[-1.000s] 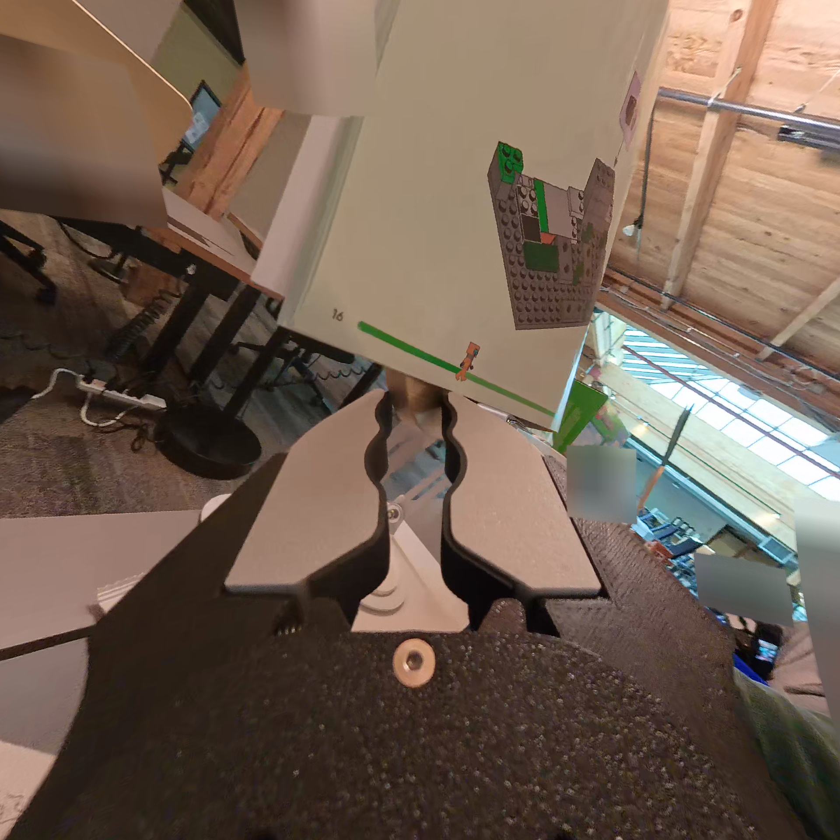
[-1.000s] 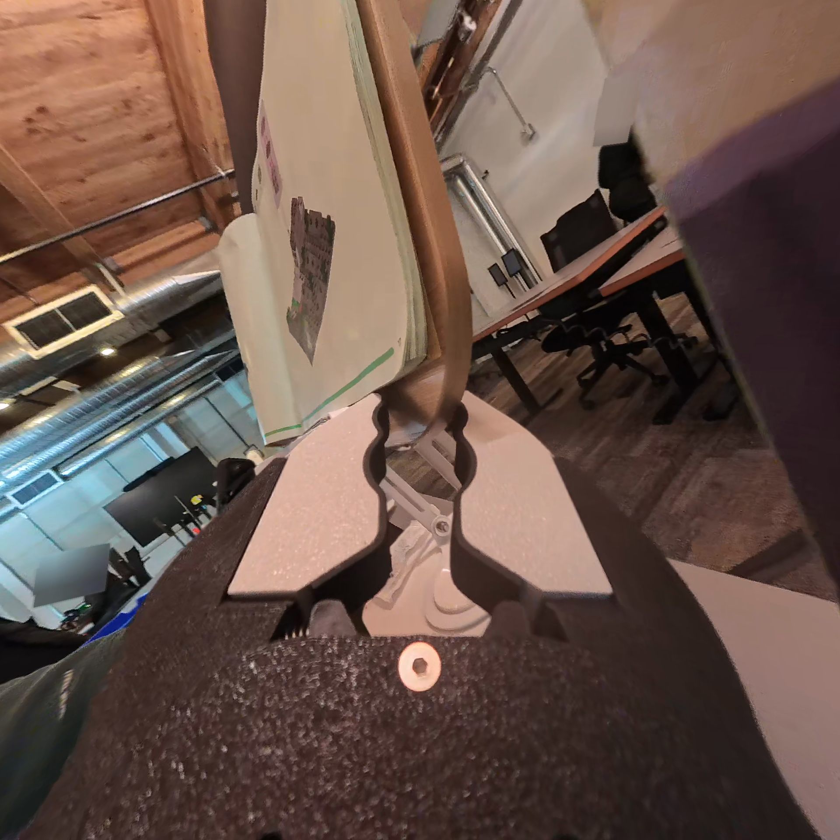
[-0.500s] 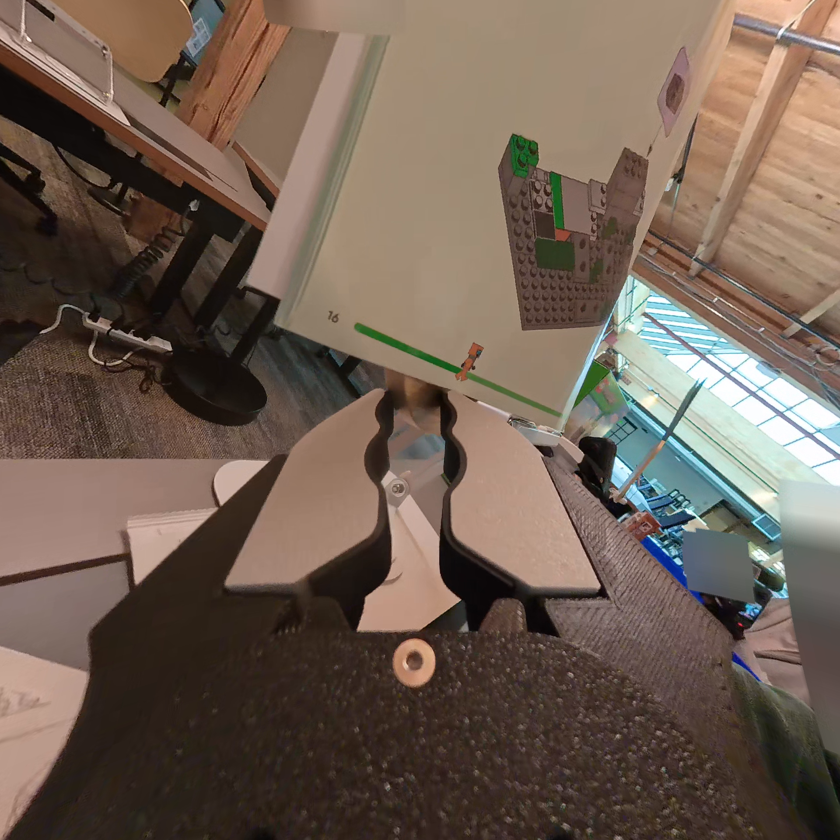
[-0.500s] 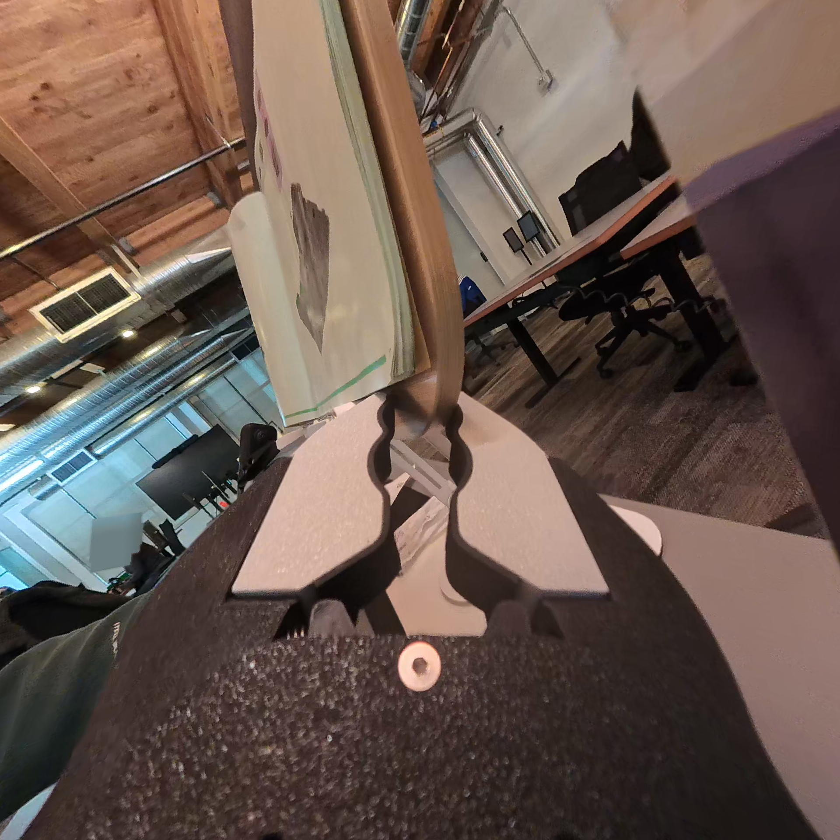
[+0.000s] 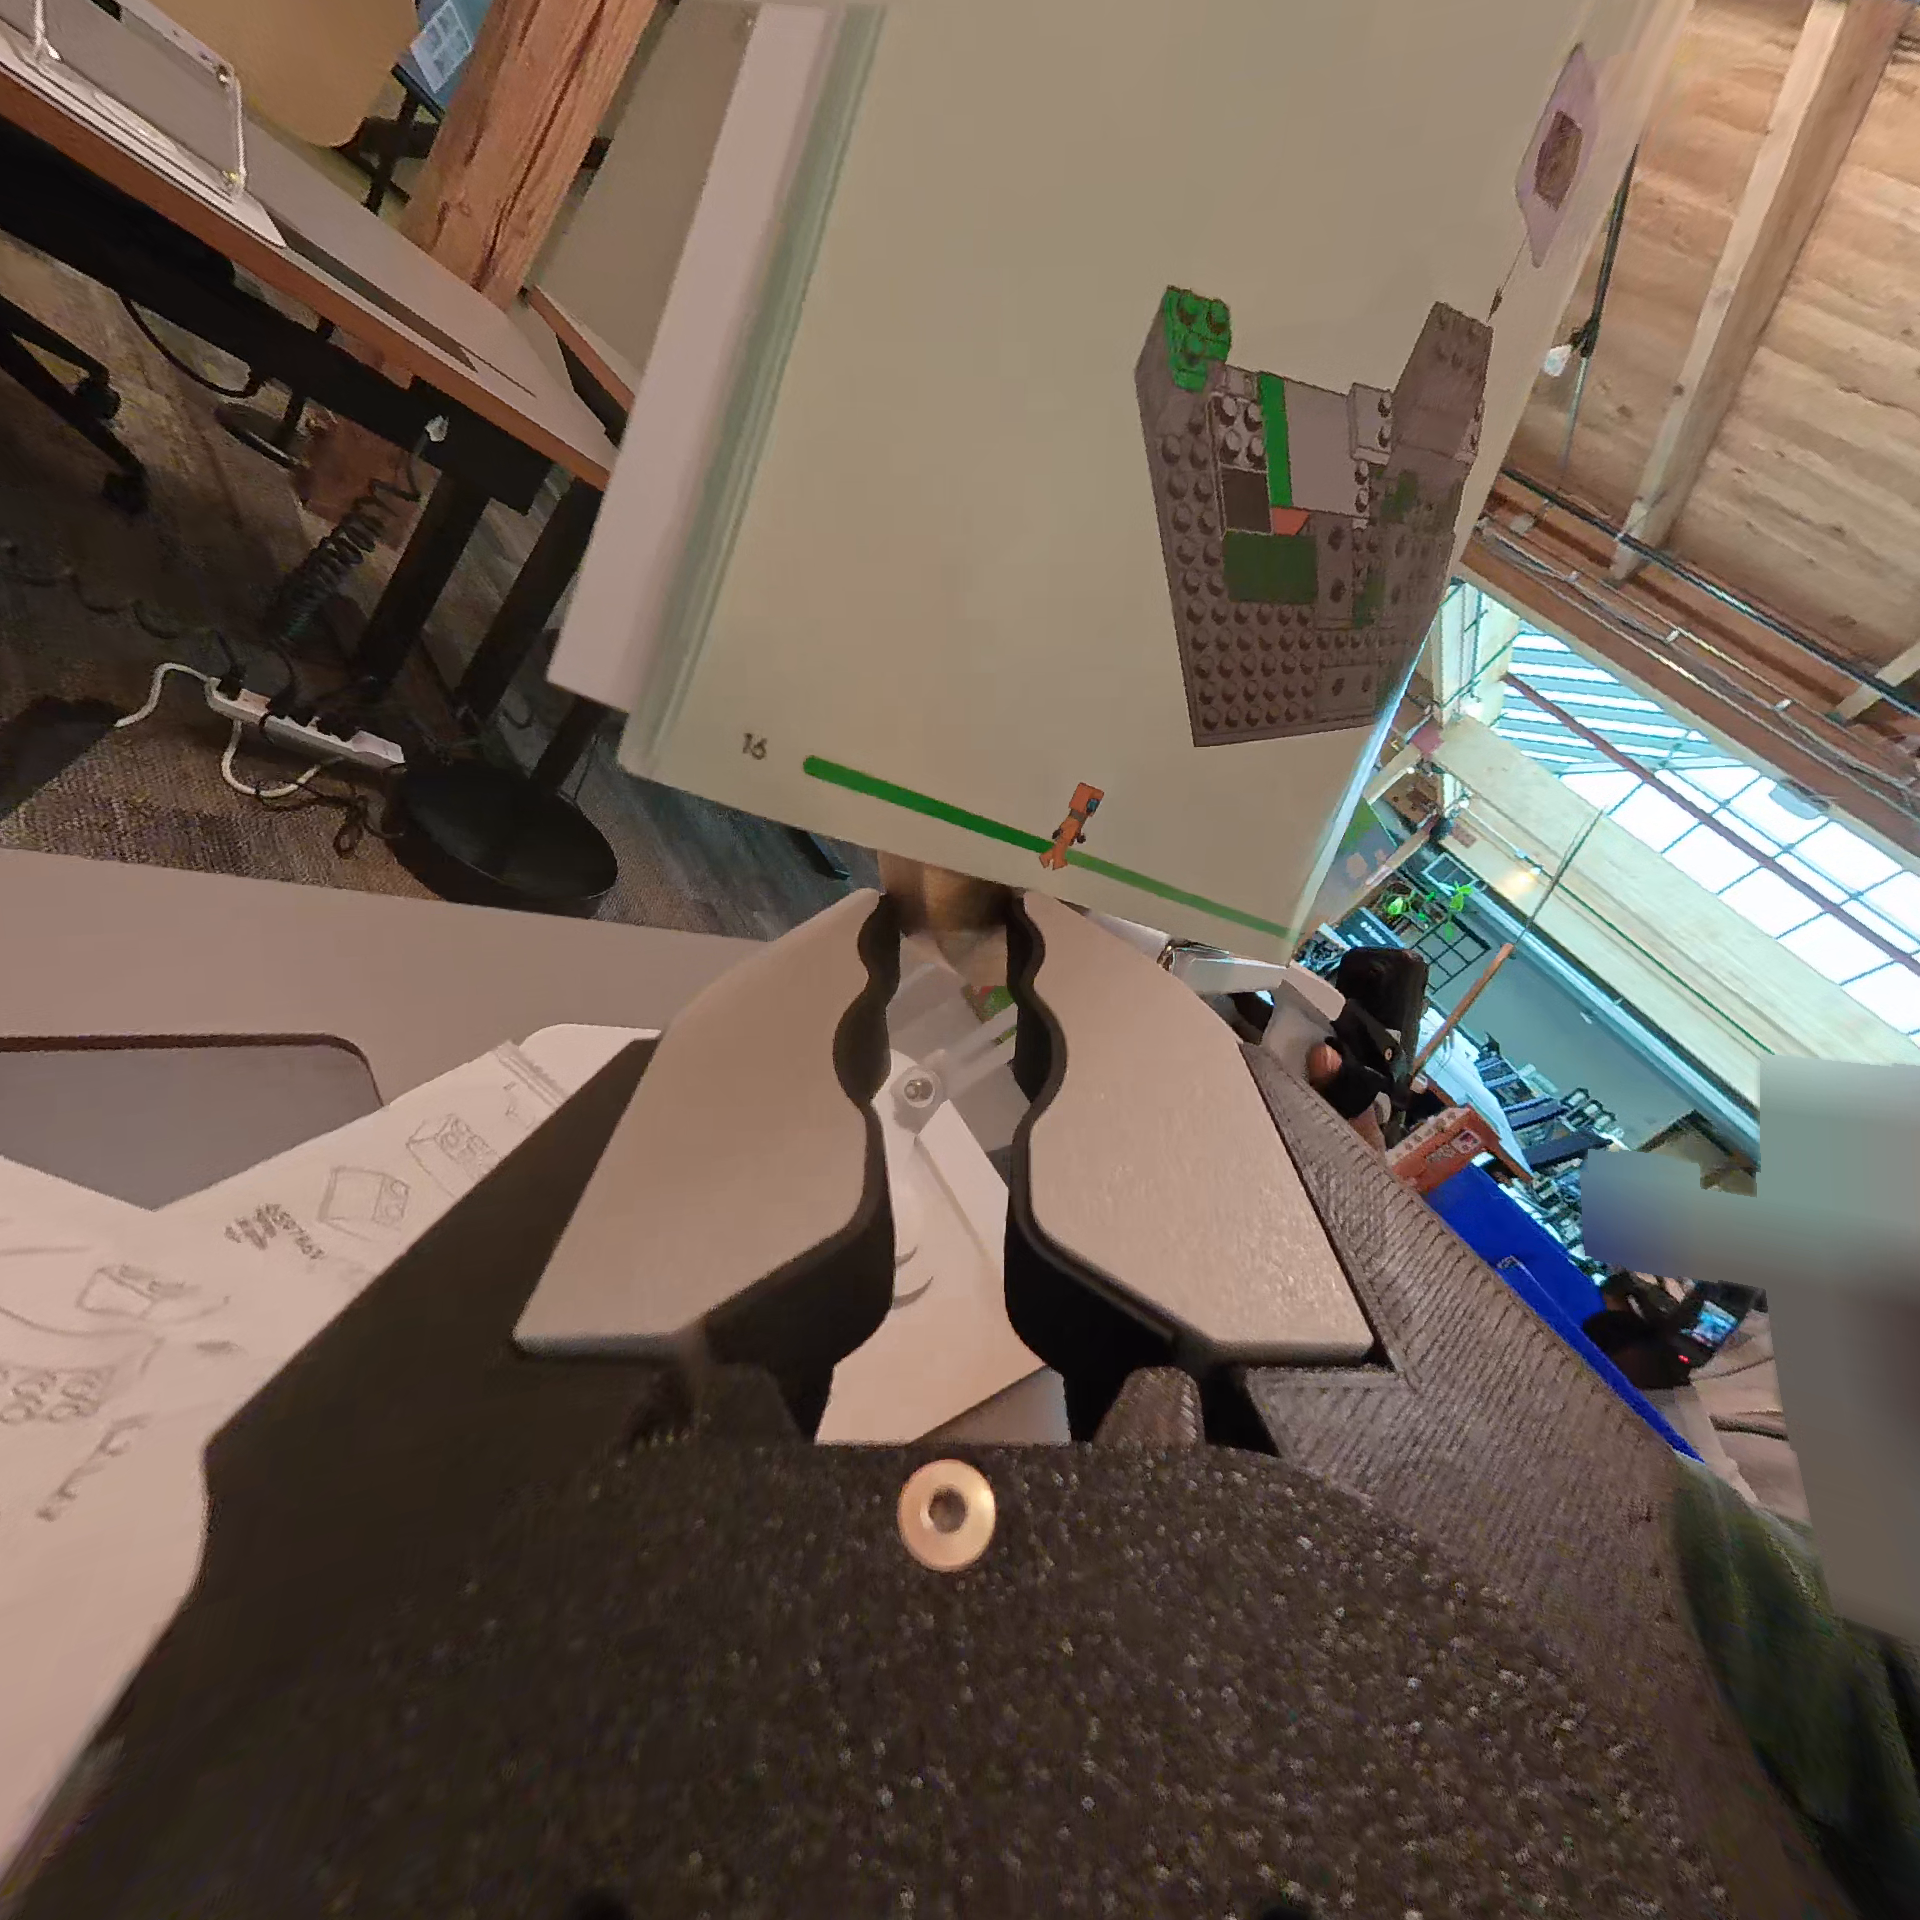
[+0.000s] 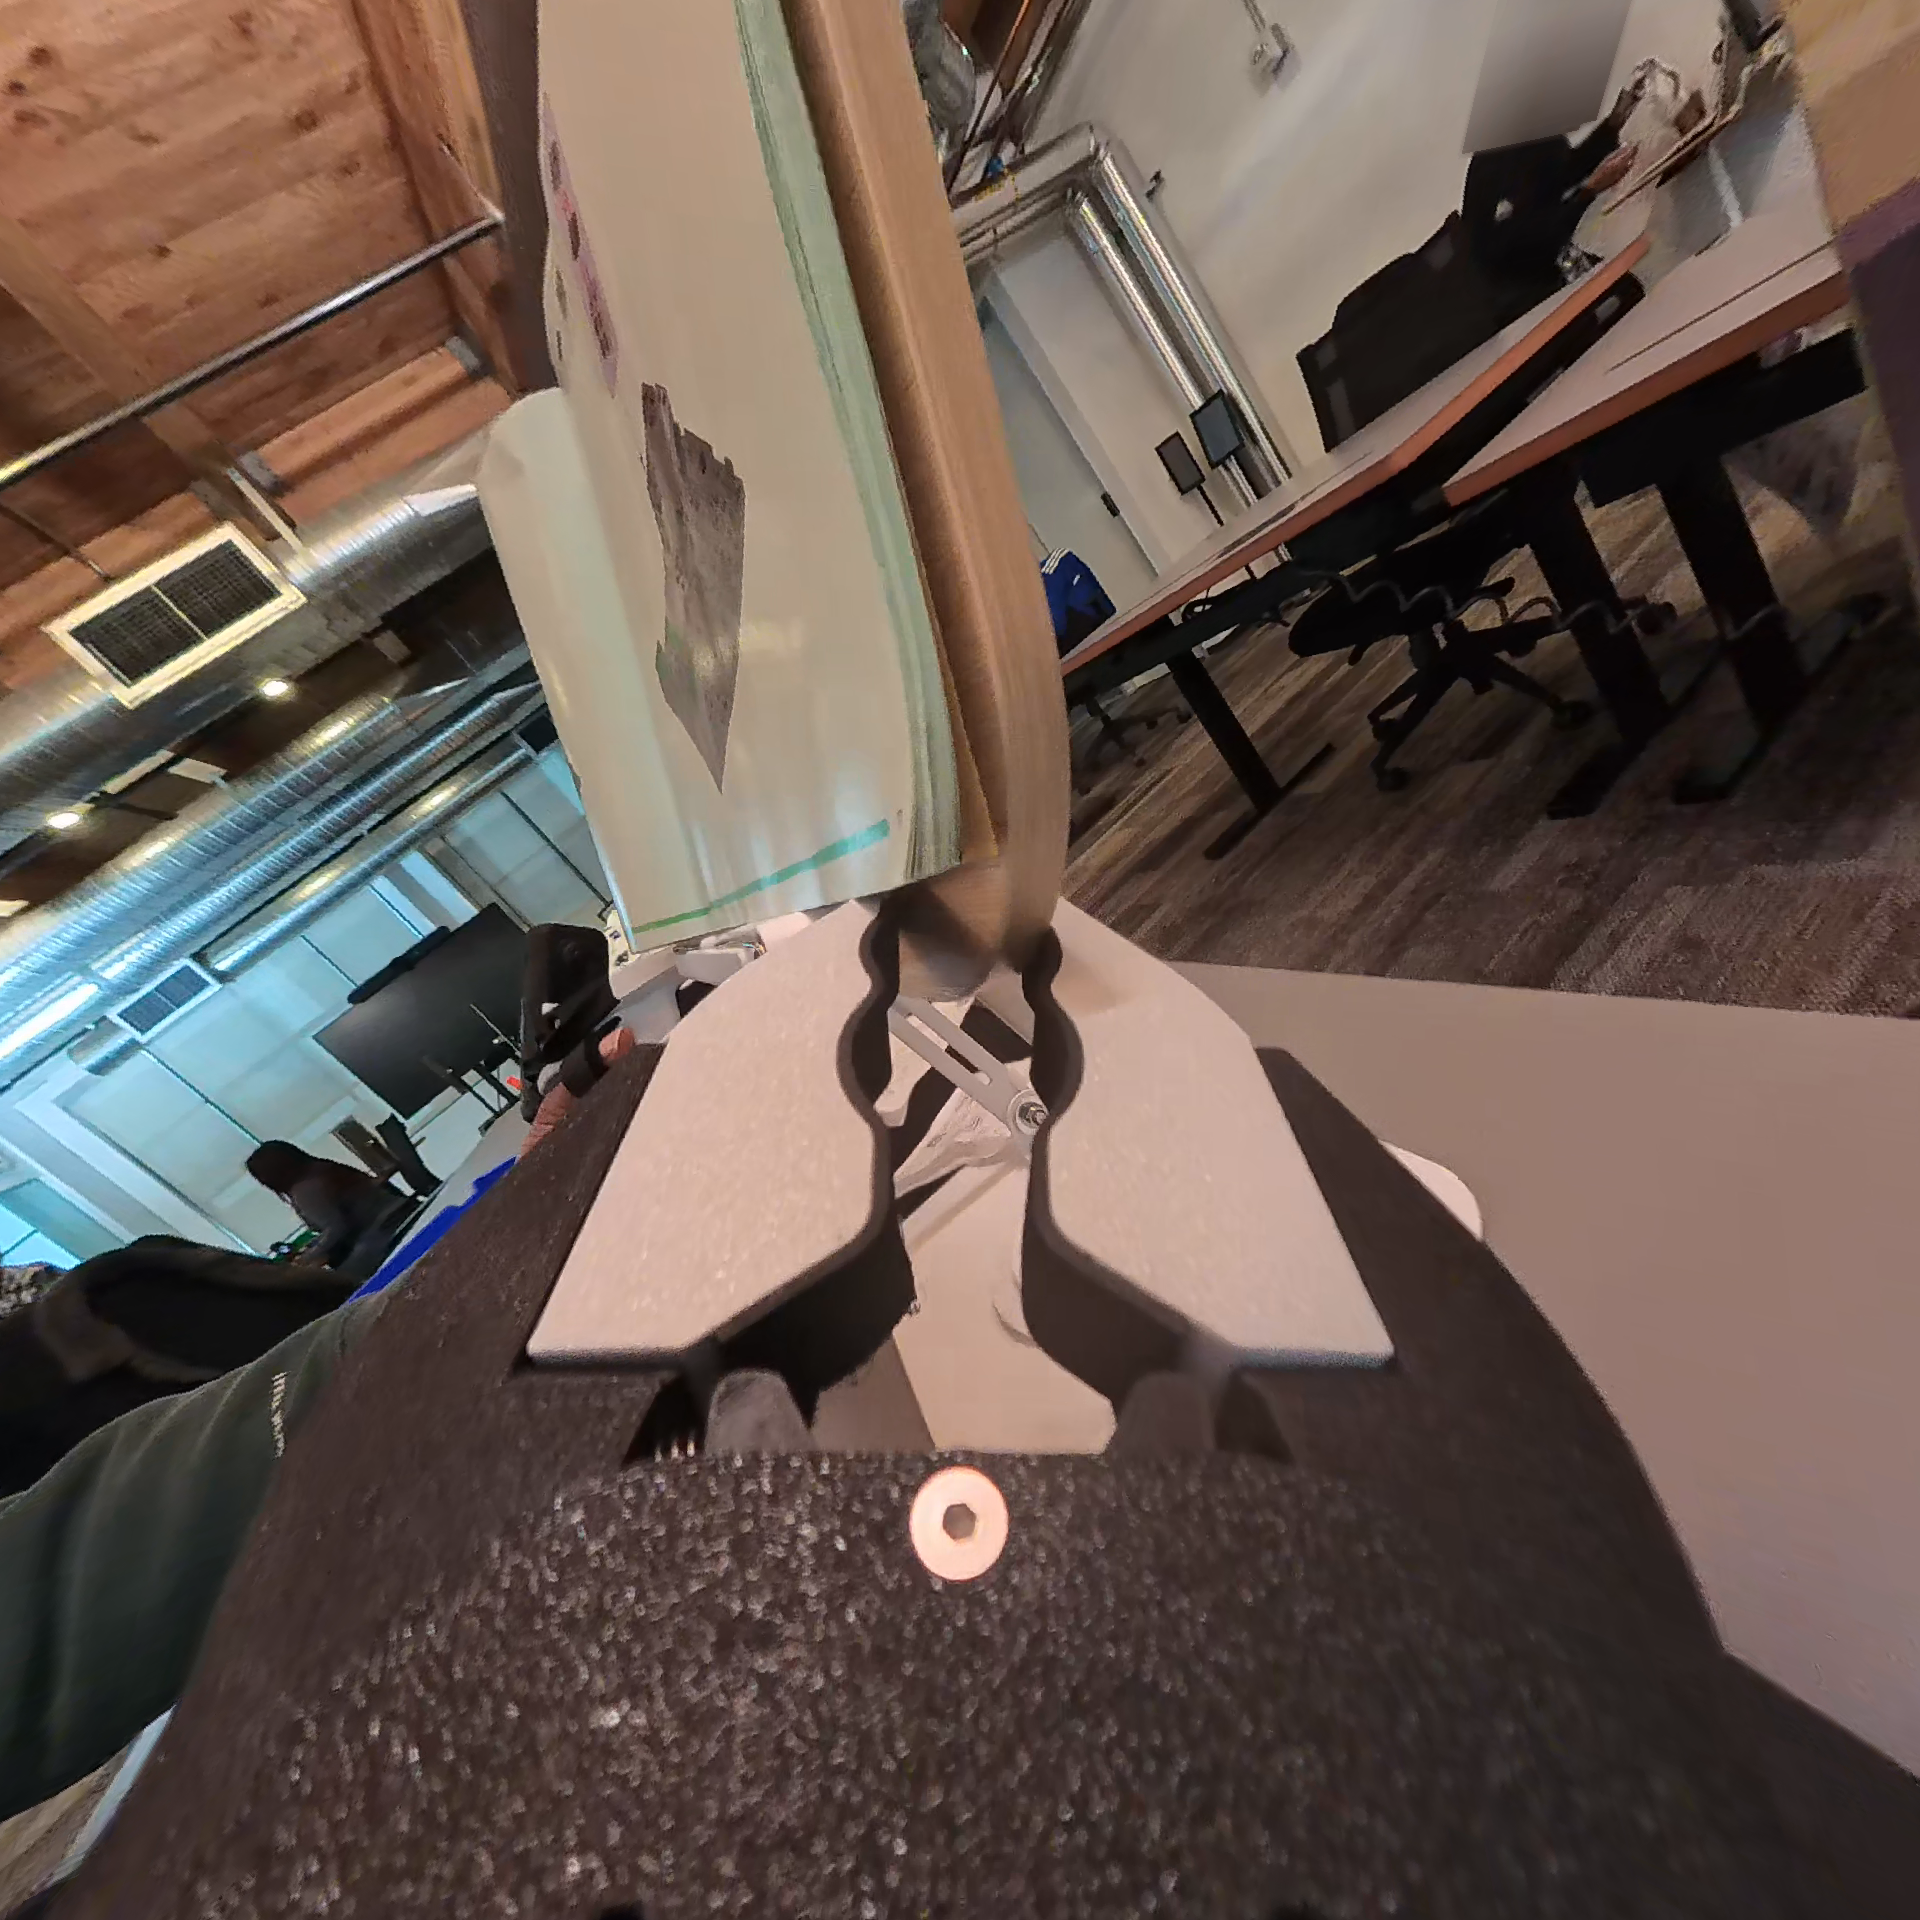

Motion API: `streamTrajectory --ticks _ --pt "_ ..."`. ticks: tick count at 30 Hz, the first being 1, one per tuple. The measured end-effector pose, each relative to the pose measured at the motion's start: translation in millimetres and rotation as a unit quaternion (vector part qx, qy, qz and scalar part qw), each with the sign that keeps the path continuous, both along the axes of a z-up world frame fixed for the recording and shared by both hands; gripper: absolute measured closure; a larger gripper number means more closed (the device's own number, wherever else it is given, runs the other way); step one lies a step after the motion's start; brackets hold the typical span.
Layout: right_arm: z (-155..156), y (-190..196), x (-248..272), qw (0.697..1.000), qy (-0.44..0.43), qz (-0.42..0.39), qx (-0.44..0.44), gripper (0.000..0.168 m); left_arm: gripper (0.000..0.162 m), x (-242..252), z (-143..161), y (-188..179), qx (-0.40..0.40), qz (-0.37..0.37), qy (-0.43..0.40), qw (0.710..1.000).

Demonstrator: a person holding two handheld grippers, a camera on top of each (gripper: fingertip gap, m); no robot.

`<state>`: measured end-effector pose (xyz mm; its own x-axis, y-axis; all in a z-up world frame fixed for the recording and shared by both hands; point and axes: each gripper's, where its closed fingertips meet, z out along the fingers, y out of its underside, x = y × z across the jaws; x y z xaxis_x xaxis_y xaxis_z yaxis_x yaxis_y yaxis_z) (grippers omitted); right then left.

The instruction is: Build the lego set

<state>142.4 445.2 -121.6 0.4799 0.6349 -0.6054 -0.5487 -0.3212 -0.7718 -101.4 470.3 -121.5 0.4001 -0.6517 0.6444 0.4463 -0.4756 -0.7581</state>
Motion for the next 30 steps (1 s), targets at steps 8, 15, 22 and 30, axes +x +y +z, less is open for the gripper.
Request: streamTrajectory --ticks 8,15,22,30 --pt "0 -18 2 1.0 -0.016 0.008 -0.012 0.145 0.142 2 0 -18 -0.009 -0.002 0.001 1.0" --pt "0 -28 4 1.0 -0.013 0.006 -0.011 0.145 0.142 4 -1 -26 -0.014 -0.009 0.008 1.0" --pt "-1 -27 4 0.998 -0.055 -0.005 -0.01 0.134 0.139 3 -1 -27 0.017 -0.004 0.021 1.0" --pt "9 -44 28 0.988 -0.146 -0.054 -0.016 0.123 0.14 -18 -16 -53 0.026 0.017 0.091 0.995"
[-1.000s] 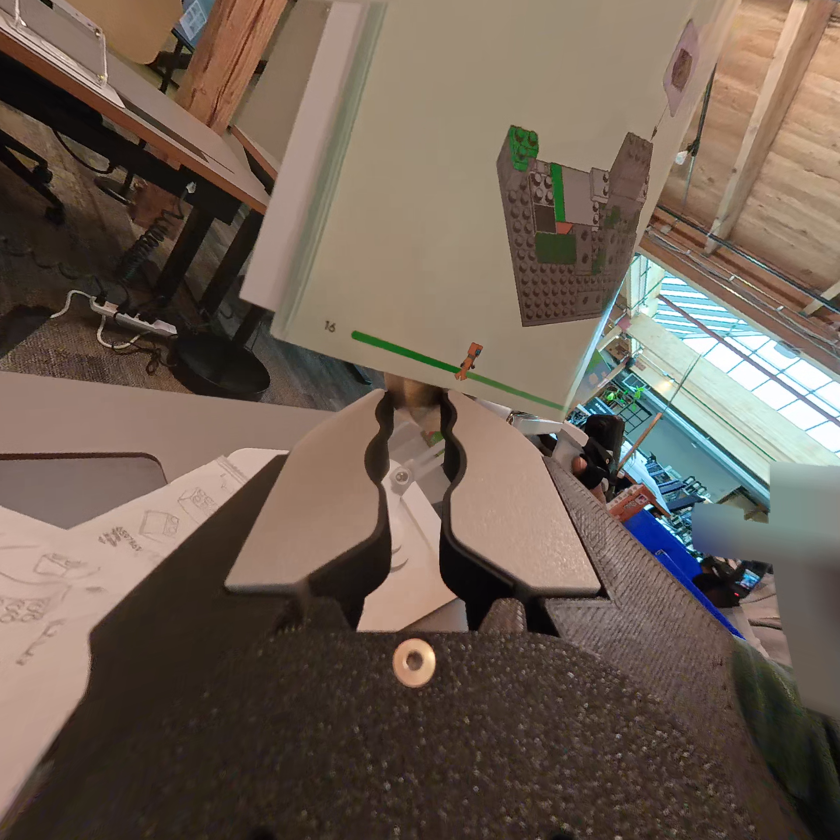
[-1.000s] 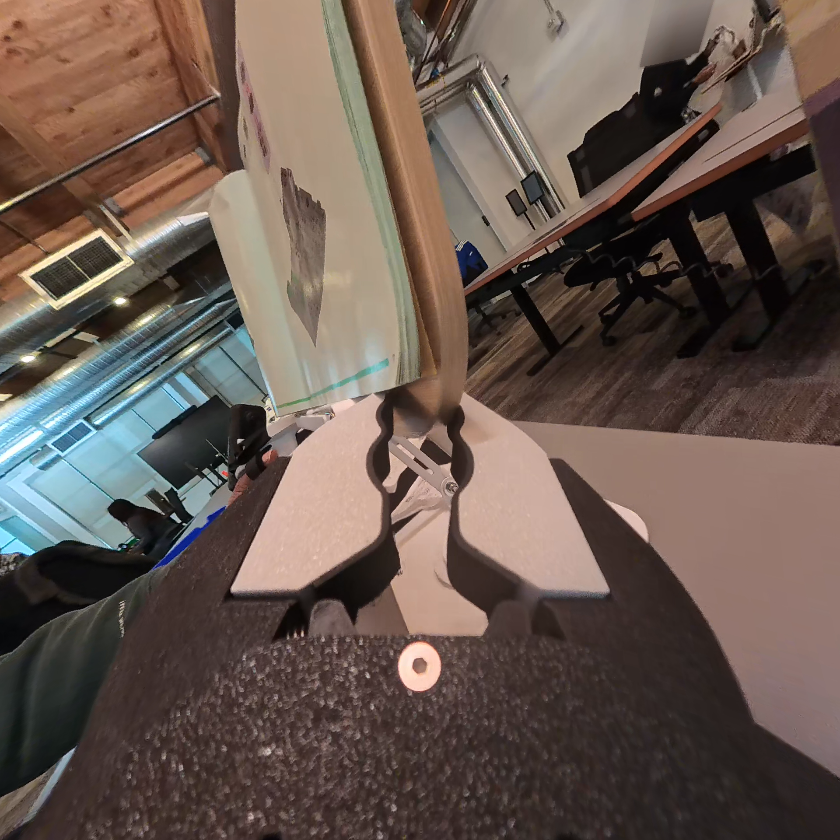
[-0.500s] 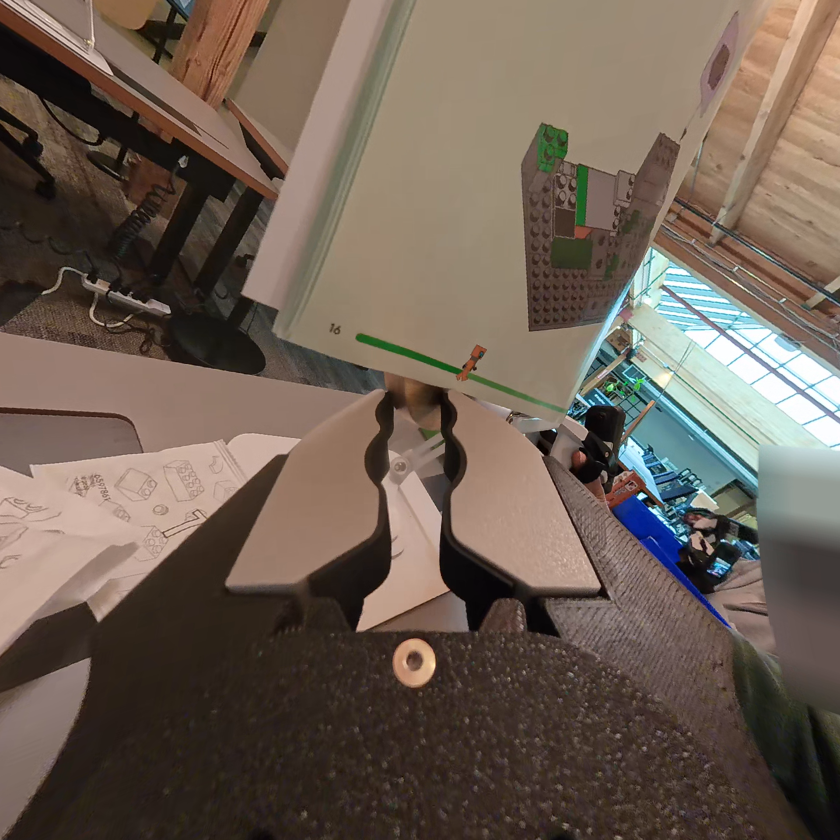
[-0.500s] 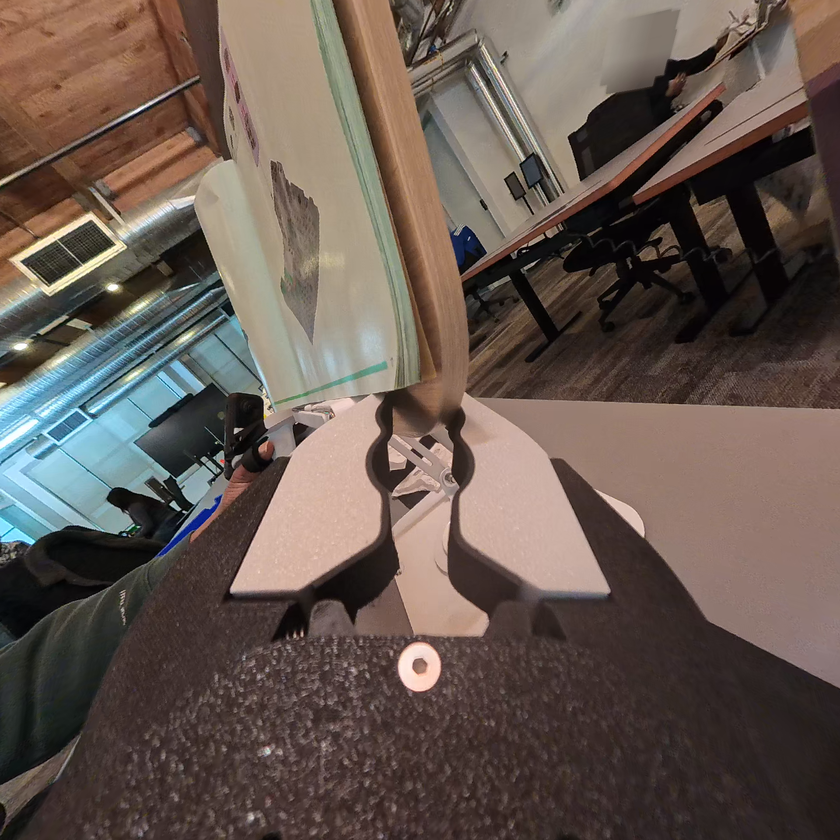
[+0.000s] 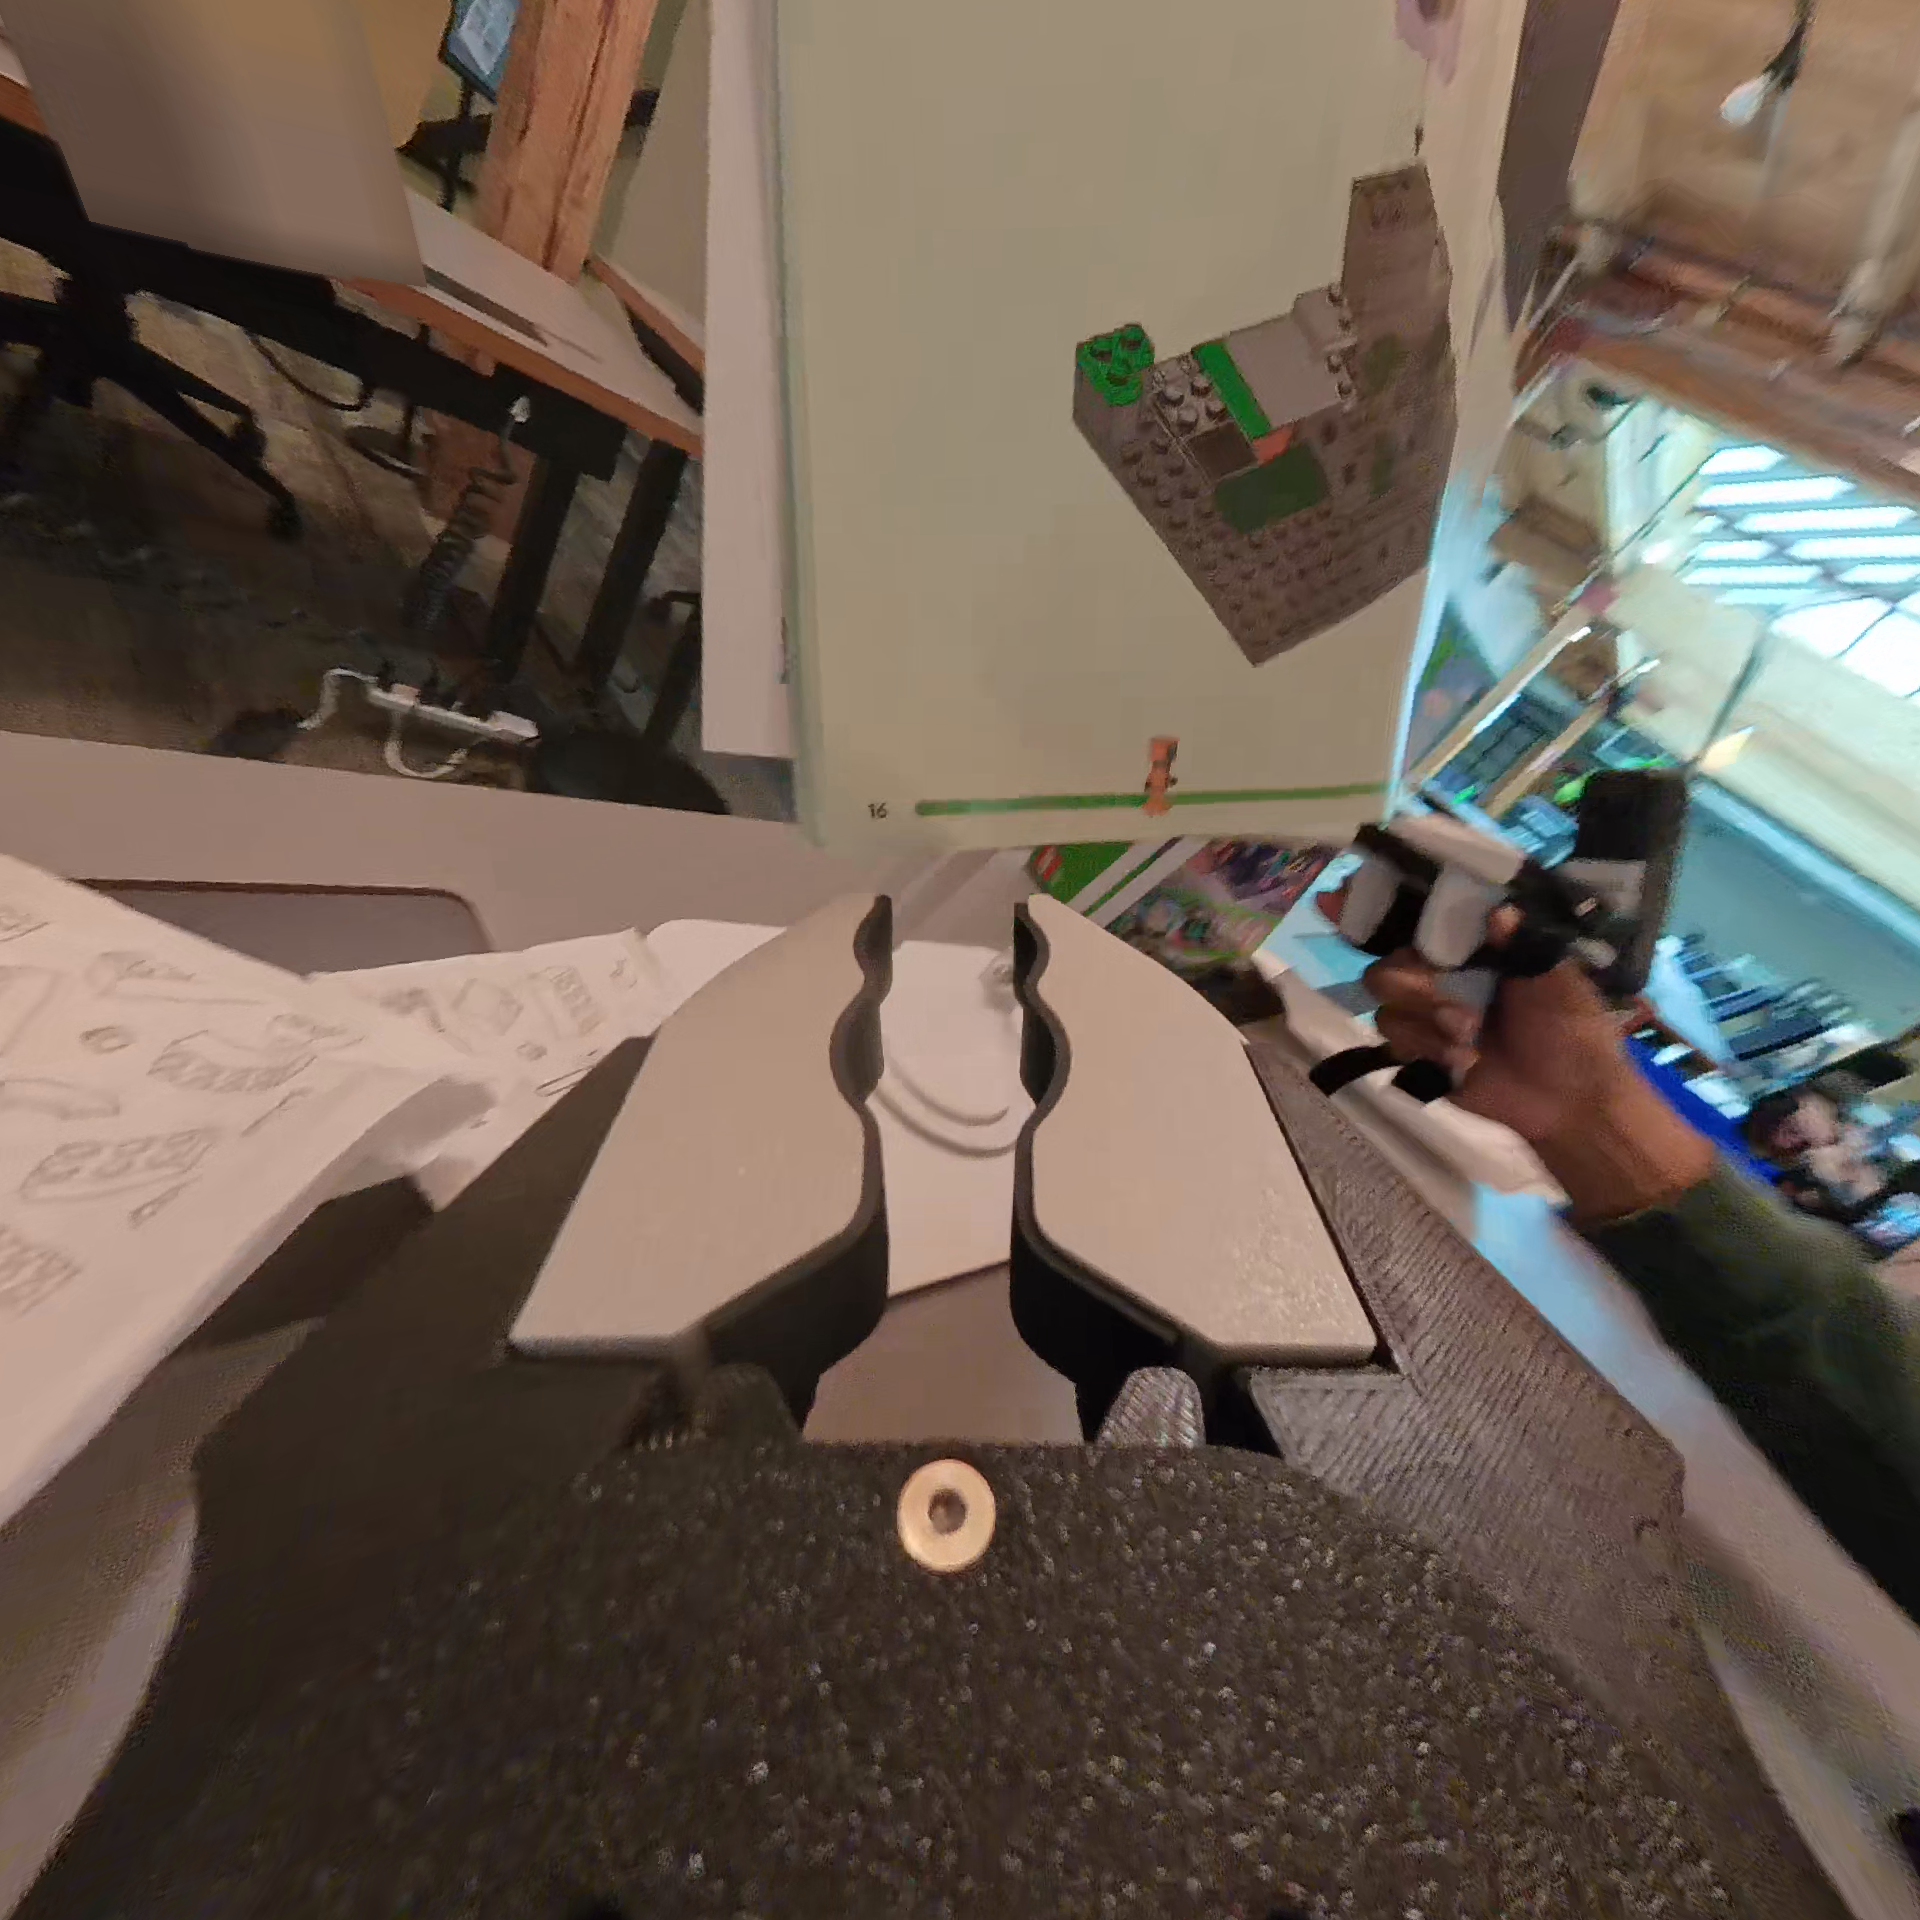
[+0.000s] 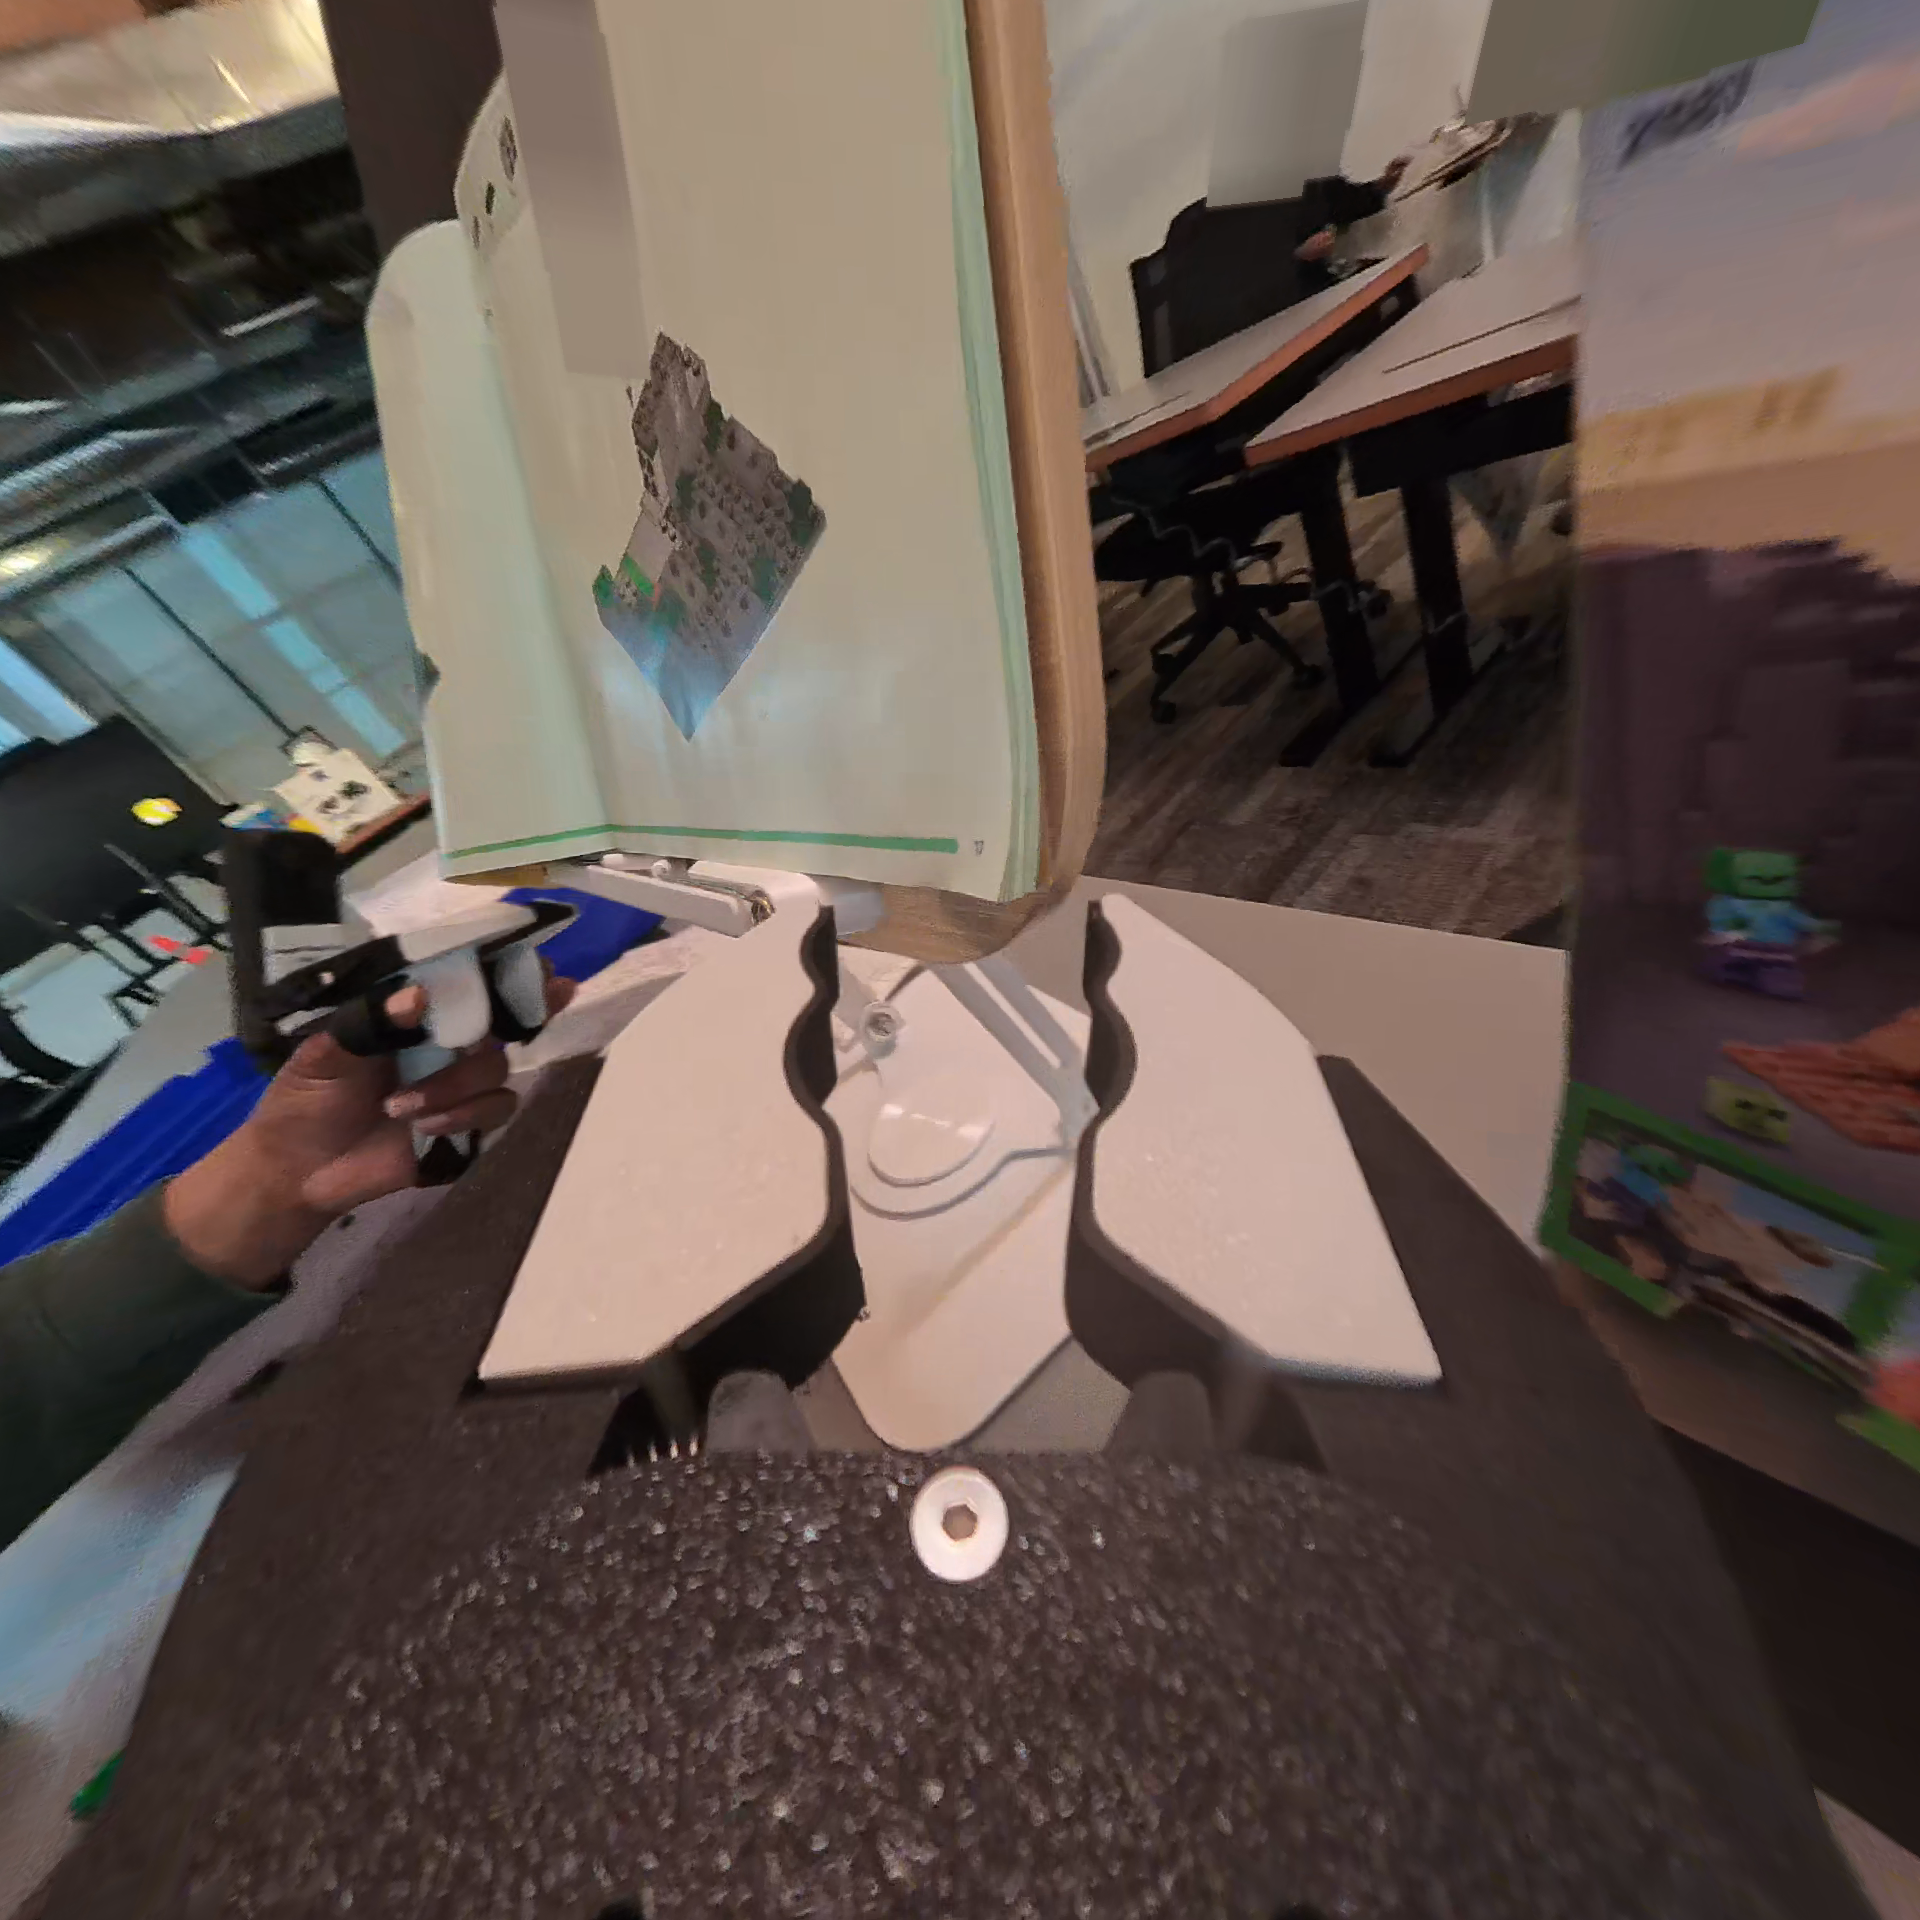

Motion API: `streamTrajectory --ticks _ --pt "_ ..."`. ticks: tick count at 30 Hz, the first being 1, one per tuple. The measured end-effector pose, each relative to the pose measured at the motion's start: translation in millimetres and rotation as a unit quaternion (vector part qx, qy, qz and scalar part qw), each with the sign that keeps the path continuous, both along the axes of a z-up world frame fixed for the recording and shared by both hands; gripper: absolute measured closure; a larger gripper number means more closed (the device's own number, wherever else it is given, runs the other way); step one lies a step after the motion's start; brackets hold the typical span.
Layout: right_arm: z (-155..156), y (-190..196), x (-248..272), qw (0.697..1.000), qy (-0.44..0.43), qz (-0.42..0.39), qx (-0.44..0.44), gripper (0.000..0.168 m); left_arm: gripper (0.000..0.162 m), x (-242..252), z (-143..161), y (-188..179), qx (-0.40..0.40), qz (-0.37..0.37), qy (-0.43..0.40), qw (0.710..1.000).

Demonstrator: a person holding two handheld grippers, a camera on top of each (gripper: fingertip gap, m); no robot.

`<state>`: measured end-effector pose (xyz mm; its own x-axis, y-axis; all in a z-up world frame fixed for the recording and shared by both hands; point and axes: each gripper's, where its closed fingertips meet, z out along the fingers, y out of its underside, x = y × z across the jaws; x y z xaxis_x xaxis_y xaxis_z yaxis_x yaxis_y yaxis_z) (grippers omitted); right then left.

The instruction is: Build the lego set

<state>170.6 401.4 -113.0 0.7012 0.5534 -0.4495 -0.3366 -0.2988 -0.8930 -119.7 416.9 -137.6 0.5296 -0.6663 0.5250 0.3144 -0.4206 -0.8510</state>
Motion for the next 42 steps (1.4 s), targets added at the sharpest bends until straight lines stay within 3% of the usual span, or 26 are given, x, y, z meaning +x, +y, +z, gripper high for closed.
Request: streamTrajectory --ticks 4,10,19,23,30,34,37,42 --pt "9 -19 18 0.997 -0.063 -0.044 0.015 0.124 0.15 -10 -2 -22 0.038 0.045 0.103 0.993" --pt "16 -54 24 0.976 -0.183 -0.109 0.051 0.131 0.162 3 23 -68 0.098 0.078 0.165 0.978" --pt "16 -106 -43 0.957 -0.246 -0.111 0.111 0.145 0.162 38 38 -98 0.177 0.11 0.261 0.943" --pt "10 -114 -87 0.963 -0.236 -0.075 0.107 0.147 0.162 54 34 -82 0.17 0.105 0.26 0.945" --pt "10 -103 -130 0.961 -0.251 -0.047 0.108 0.148 0.162 91 60 -37 0.196 0.098 0.253 0.942" --pt "15 -90 -136 0.954 -0.276 -0.044 0.112 0.148 0.162 84 74 -6 0.199 0.131 0.288 0.928" --pt "16 -81 -138 0.95 -0.289 -0.038 0.114 0.148 0.162 68 67 18 0.184 0.138 0.337 0.913" --pt "21 -62 -146 0.942 -0.312 -0.029 0.121 0.148 0.162 51 70 38 0.229 0.152 0.388 0.88"
